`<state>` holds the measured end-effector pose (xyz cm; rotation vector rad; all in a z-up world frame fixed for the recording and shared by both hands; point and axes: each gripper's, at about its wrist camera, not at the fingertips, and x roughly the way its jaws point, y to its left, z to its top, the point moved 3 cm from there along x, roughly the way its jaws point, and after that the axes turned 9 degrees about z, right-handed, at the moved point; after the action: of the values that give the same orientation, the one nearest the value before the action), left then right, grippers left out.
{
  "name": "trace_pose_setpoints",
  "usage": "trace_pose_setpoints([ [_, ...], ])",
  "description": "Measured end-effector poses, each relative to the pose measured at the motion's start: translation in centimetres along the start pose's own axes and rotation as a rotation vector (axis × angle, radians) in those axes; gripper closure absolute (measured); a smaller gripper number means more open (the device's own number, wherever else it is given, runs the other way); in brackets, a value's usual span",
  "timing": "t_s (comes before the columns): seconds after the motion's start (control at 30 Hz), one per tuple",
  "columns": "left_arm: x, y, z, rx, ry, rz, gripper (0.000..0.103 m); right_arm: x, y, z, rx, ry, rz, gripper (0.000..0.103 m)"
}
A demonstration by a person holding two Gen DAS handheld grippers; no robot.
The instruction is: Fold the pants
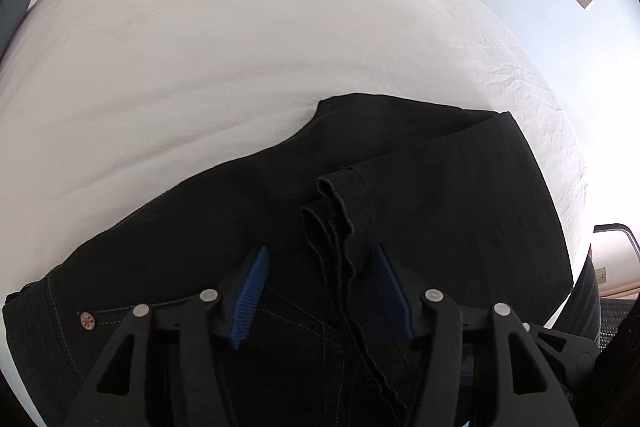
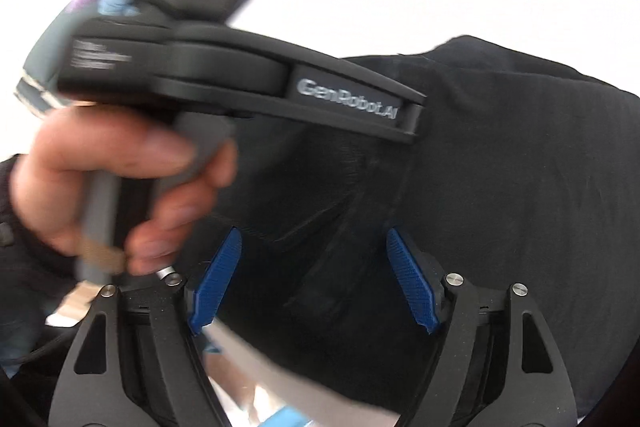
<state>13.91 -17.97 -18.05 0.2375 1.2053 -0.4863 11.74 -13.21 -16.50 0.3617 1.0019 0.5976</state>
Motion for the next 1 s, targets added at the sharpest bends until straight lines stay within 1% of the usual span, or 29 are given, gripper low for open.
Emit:
trace_pose_setpoints([
  [0.07,-1.0,0.4,-0.1,0.004,-0.035,0.114,0.03,-1.8,0.3,-0.6,0.0,-0.005,0.072,0.028],
  [0.1,-1.6,0.5,-0.1,0.007,-0.06,0.168,0.029,-2.9,0.1,-0.8,0.012,-0.018,0.103,0.028],
  [0.13,-2.3,0.6,-0.2,0.0,-0.082,0.2,0.029,-4.2,-0.4,-1.0,0.033,-0.035,0.134,0.028],
  [0.2,-3.9,0.3,-0.4,-0.029,-0.131,0.192,0.029,-7.1,-2.5,-1.1,0.102,-0.078,0.172,0.029],
  [0.27,-5.0,-0.7,-1.0,-0.034,-0.171,0.171,0.029,-10.1,-5.5,-1.2,0.16,-0.127,0.178,0.029],
  [0.33,-5.4,-2.4,-1.9,-0.012,-0.188,0.171,0.029,-13.8,-8.1,-0.8,0.213,-0.187,0.193,0.029],
  [0.37,-5.3,-3.1,-2.5,-0.005,-0.19,0.172,0.029,-15.3,-10.4,-0.6,0.262,-0.224,0.197,0.031],
  [0.43,-4.3,-5.2,-3.8,0.02,-0.158,0.166,0.029,-17.2,-14.8,-0.3,0.377,-0.274,0.23,0.036],
  [0.5,-2.5,-6.6,-5.4,0.046,-0.098,0.168,0.029,-18.2,-18.2,0.3,0.447,-0.308,0.279,0.04],
  [0.53,-1.6,-7.0,-6.1,0.045,-0.071,0.173,0.029,-18.6,-19.6,0.9,0.469,-0.32,0.284,0.042],
  [0.57,-0.9,-7.4,-6.9,0.033,-0.051,0.174,0.029,-18.8,-20.8,1.5,0.48,-0.319,0.298,0.043],
  [0.6,-0.8,-8.2,-7.5,0.015,-0.068,0.176,0.029,-18.5,-21.9,2.3,0.485,-0.311,0.326,0.045],
  [0.63,-0.9,-8.2,-7.9,-0.001,-0.079,0.177,0.028,-18.7,-22.8,3.4,0.486,-0.307,0.338,0.046],
  [0.67,-0.9,-8.1,-8.2,-0.011,-0.077,0.175,0.028,-18.3,-23.6,4.2,0.486,-0.296,0.347,0.046],
  [0.73,-1.0,-7.9,-8.5,-0.016,-0.073,0.172,0.027,-16.7,-25.0,5.3,0.504,-0.253,0.399,0.046],
  [0.77,-1.0,-7.9,-8.6,-0.011,-0.071,0.173,0.026,-16.0,-26.2,6.1,0.516,-0.241,0.383,0.046],
  [0.8,-0.9,-8.0,-8.7,-0.007,-0.07,0.176,0.026,-15.0,-27.2,6.4,0.528,-0.222,0.368,0.046],
  [0.87,-0.9,-8.2,-8.8,-0.009,-0.064,0.177,0.026,-12.5,-29.2,6.1,0.569,-0.184,0.382,0.047],
  [0.9,-0.9,-8.1,-8.9,-0.011,-0.063,0.175,0.026,-11.6,-29.9,5.9,0.592,-0.171,0.379,0.049],
  [0.97,-0.5,-8.7,-9.1,-0.017,-0.065,0.171,0.025,-10.9,-29.1,5.2,0.581,-0.17,0.405,0.049],
  [1.0,-0.5,-8.7,-9.2,-0.02,-0.068,0.17,0.025,-10.9,-28.6,4.8,0.565,-0.147,0.419,0.049],
])
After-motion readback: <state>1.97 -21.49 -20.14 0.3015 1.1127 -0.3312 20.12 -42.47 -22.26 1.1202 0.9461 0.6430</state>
